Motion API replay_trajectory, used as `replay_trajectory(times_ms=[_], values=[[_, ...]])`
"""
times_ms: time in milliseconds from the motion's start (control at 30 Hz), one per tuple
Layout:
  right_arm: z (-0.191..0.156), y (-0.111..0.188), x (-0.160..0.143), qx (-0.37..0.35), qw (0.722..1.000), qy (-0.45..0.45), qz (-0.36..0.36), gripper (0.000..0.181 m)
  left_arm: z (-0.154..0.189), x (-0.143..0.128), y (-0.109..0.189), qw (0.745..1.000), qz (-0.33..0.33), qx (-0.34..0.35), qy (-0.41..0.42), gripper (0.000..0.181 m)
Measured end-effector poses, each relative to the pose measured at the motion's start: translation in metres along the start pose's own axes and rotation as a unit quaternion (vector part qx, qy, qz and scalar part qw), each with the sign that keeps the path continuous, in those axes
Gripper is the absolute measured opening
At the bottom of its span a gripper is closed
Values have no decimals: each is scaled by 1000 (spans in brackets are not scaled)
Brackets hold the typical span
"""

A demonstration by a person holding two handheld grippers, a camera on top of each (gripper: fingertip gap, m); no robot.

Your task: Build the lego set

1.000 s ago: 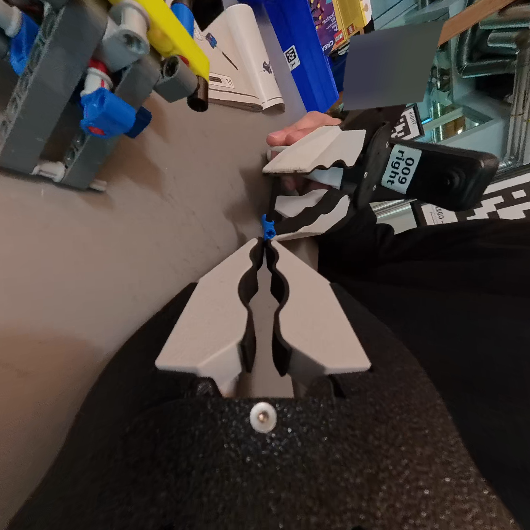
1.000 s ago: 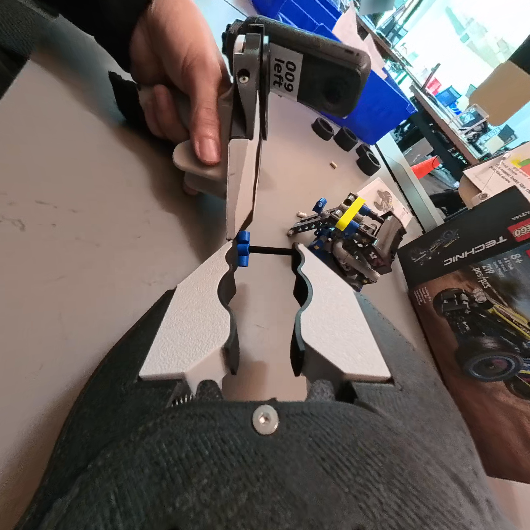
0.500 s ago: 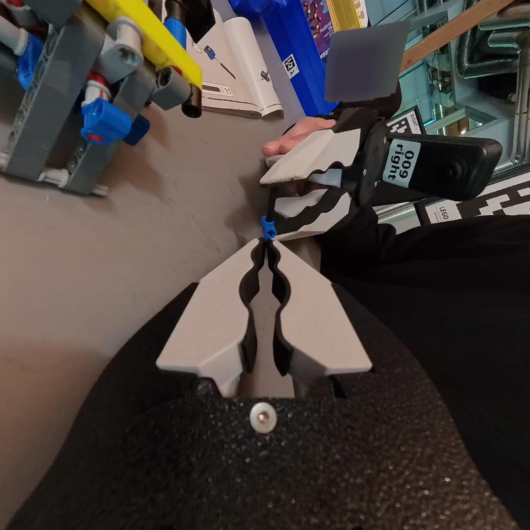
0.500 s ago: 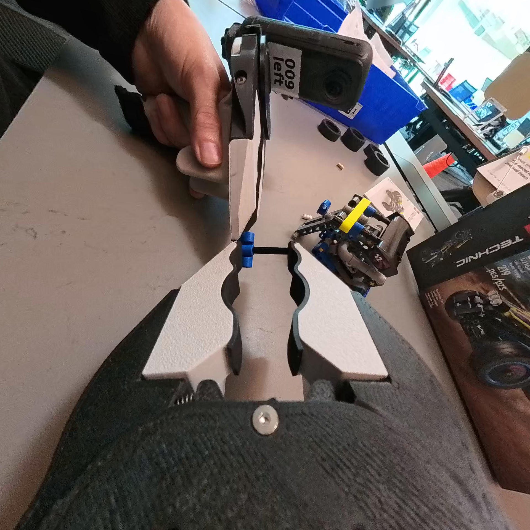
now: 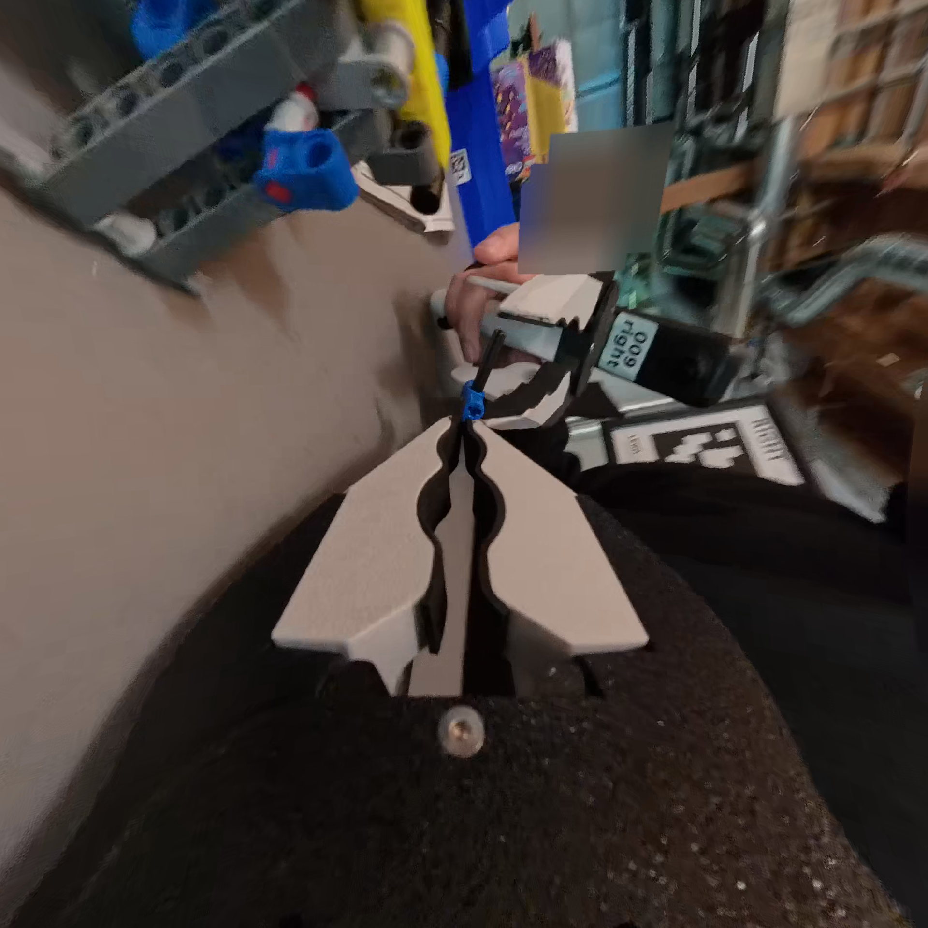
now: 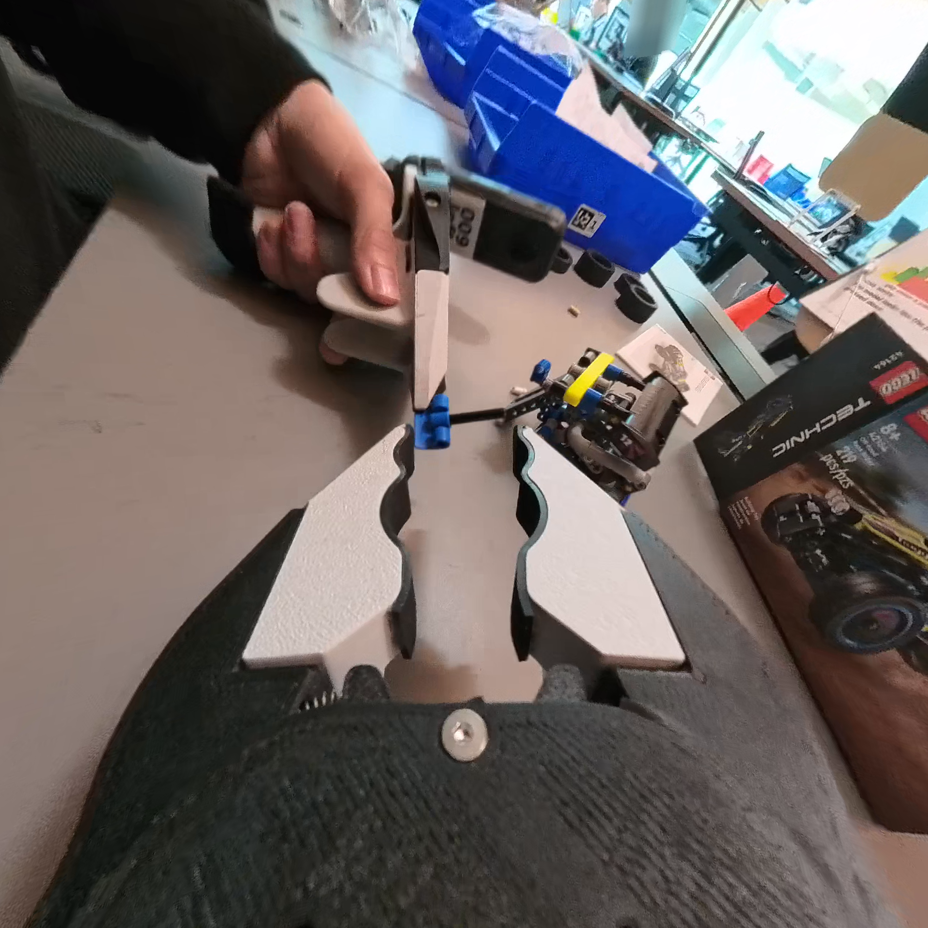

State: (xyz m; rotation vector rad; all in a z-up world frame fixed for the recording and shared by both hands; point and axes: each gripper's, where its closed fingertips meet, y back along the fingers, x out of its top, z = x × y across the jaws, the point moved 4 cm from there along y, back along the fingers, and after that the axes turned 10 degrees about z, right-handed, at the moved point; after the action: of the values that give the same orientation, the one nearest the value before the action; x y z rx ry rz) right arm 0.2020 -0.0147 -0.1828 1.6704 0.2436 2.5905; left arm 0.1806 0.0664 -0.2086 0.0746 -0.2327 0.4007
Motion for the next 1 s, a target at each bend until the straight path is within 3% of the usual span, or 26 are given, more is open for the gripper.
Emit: replay_trajectory(times_ms=[133,333,433,633,800,1000], values=[[-5,4,9,-11,1000,14,13,40,9,-4,-1,997,9,-46,68,0],[-10,-2,10,-7,998,58,1,14,13,-2,-3,991,15,-70,113,0],[-9,-4,8,-11,1000,25,-12,14,12,-1,-2,991,25,-65,112,0],[-3,-6,1,4,976,-215,-21,14,11,3,-3,998,42,-40,38,3],[-2,-3,-1,10,951,-308,-25,14,12,0,-4,999,27,-15,-37,2],[-3,-3,-6,5,926,-377,-27,14,9,1,-5,998,25,1,-63,3]])
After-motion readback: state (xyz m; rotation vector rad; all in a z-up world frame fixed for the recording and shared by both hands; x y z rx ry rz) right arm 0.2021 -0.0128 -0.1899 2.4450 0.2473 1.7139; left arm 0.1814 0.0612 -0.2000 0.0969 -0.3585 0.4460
